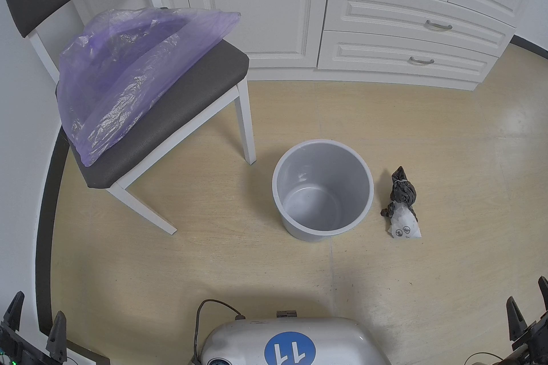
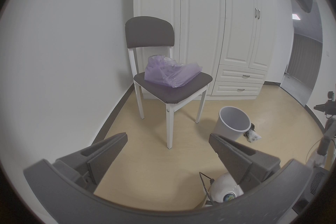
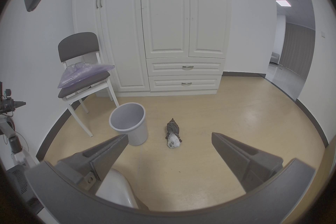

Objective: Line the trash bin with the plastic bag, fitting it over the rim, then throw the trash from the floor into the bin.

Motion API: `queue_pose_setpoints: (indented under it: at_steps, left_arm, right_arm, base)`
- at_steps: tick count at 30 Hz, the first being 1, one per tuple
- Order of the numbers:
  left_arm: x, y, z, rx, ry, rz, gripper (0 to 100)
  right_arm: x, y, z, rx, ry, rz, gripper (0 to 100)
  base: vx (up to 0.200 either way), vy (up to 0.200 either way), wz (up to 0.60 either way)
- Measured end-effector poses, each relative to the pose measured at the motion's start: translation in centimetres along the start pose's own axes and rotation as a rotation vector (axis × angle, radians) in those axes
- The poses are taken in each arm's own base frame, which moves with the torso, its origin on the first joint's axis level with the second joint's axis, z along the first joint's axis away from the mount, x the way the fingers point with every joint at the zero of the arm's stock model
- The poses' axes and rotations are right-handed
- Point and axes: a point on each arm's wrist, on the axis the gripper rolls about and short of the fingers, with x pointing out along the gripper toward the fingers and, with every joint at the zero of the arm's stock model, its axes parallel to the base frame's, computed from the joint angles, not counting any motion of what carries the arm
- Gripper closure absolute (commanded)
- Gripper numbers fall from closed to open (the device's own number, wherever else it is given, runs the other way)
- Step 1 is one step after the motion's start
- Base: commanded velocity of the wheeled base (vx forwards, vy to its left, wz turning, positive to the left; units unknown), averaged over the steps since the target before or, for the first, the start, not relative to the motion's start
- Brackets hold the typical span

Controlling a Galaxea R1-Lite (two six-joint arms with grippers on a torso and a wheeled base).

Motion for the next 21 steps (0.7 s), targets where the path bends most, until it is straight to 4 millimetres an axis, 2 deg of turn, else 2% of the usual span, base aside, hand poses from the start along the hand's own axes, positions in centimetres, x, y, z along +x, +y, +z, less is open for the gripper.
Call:
queue_pose_setpoints:
  at_steps: [21]
  left_arm:
    - [0.00,-0.01,-0.01,0.028,0.001,-0.004,0]
  right_arm:
    - [0.00,-0.01,0.00,-0.005,0.000,-0.008,0]
  base:
    - [0.000,0.000,0.00]
